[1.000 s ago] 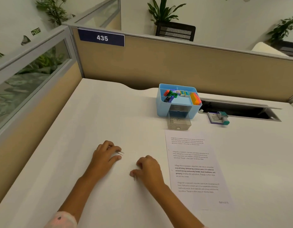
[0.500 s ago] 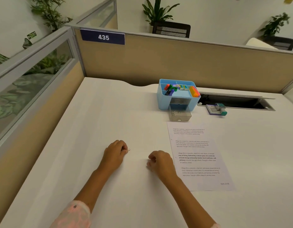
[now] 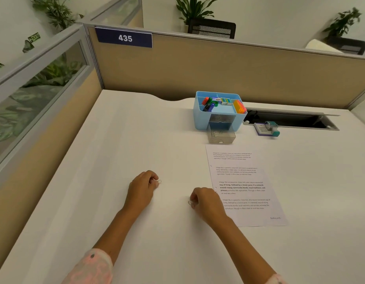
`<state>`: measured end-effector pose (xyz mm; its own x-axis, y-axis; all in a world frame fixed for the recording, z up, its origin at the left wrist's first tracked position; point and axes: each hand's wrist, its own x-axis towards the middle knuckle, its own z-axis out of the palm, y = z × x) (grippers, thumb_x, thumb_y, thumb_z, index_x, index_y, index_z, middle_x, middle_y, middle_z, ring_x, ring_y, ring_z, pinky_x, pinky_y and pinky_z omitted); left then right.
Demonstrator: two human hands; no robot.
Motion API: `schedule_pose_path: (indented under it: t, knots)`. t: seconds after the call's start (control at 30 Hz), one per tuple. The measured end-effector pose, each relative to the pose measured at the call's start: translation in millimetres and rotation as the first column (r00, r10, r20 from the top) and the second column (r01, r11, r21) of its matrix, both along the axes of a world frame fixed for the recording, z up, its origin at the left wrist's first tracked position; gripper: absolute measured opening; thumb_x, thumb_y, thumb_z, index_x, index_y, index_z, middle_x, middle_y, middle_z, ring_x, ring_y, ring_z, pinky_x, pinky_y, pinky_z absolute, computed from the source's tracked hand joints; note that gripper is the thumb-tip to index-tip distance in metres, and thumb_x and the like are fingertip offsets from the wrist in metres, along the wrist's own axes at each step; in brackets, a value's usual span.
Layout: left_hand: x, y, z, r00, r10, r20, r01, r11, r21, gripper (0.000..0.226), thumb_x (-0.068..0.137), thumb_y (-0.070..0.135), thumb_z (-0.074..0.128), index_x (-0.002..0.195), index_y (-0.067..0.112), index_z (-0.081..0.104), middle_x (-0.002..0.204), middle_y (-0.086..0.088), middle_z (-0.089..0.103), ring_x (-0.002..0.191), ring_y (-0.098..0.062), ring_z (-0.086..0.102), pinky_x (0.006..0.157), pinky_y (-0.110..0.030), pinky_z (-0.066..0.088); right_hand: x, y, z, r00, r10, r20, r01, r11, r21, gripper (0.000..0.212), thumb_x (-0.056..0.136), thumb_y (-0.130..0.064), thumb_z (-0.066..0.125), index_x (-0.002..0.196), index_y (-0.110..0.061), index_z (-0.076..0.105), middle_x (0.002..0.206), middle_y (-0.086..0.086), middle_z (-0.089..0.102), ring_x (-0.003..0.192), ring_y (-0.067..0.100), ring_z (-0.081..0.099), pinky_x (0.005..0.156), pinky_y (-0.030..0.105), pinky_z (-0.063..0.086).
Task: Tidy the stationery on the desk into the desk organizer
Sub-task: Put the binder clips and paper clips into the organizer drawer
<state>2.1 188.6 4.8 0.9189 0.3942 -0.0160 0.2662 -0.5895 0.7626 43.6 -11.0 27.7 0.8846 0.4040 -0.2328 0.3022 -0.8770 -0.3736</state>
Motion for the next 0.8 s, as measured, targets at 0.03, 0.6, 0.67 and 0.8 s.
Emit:
schedule_pose_path:
  t: [0.03,0.6,0.67,0.8]
  knots:
    - [-0.3,0.3,1.8,1.000,0.012,-0.006,-0.012,0.999,-0.045,0.006,0.087,0.009,0.060,0.087,0.013,0.064,0.082,0.001,0.062,0.071,-0.013,0.054,0.067,-0.025,0.044,0.6,1.1,0.1,1.000,0.009,-0.014,-0.009,1.000,0.003,0.014,0.089,-0.013,0.056,0.098,-0.012,0.066,0.100,0.003,0.068,0.093,0.021,0.061,0.076,0.027,0.047]
    - [52.3,-123.6,50.0,0.985,-0.010,0.170,0.056,0.961,-0.269,0.018,0.080,0.010,0.069,0.080,0.028,0.071,0.076,0.017,0.069,0.074,0.004,0.063,0.066,-0.005,0.045,58.9,-42.5,25.5,0.381,0.091,-0.920,0.924,-0.003,0.382,0.013,0.088,-0.003,0.058,0.087,0.007,0.067,0.084,0.019,0.070,0.081,0.024,0.070,0.066,0.028,0.060]
    - [64.1,-134.2,48.5,0.975,-0.020,0.223,0.065,0.979,-0.194,0.018,0.083,0.011,0.067,0.087,0.029,0.070,0.083,0.019,0.067,0.075,0.001,0.063,0.066,-0.005,0.046,72.8,-46.9,25.2,0.380,0.109,-0.919,0.925,-0.012,0.381,0.013,0.087,-0.003,0.060,0.088,0.008,0.068,0.088,0.020,0.071,0.086,0.025,0.071,0.068,0.028,0.059]
    - [89.3,-137.1,34.6,0.962,0.039,0.271,-0.019,0.997,-0.078,0.020,0.090,0.021,0.059,0.110,0.021,0.064,0.112,0.007,0.061,0.092,-0.006,0.060,0.077,-0.009,0.047,109.3,-55.6,30.6,0.415,0.091,-0.905,0.907,0.035,0.420,0.016,0.085,0.012,0.057,0.098,0.006,0.063,0.098,0.021,0.070,0.092,0.026,0.070,0.077,0.028,0.059]
